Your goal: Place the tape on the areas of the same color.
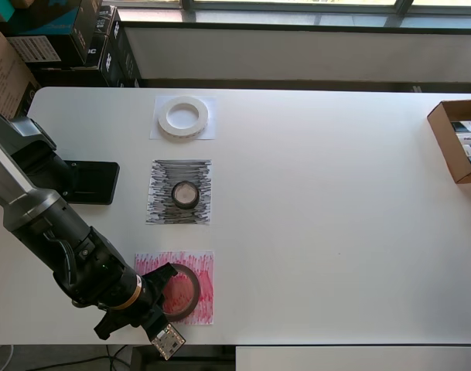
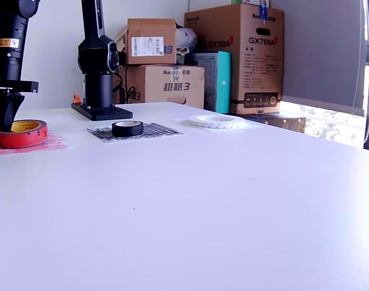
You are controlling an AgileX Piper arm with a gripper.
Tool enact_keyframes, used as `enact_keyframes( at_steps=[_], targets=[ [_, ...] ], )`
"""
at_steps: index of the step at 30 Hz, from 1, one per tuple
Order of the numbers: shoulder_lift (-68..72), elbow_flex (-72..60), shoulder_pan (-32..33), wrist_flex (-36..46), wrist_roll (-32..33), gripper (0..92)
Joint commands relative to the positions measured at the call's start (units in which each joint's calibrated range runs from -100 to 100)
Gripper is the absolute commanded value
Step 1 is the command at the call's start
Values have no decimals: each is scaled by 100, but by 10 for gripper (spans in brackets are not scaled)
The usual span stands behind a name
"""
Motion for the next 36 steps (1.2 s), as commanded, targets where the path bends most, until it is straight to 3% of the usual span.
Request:
enact_keyframes(
  at_steps=[1, 5, 8, 19, 31, 36],
  targets=[
    [20, -49, 36, -63, 27, 134],
    [20, -49, 36, -63, 27, 371],
    [20, -49, 36, -63, -38, 457],
    [-158, -322, 107, 38, -30, 463],
    [-1898, -703, 123, 38, -276, 462],
    [-2356, -967, 581, 30, -472, 461]
  ],
)
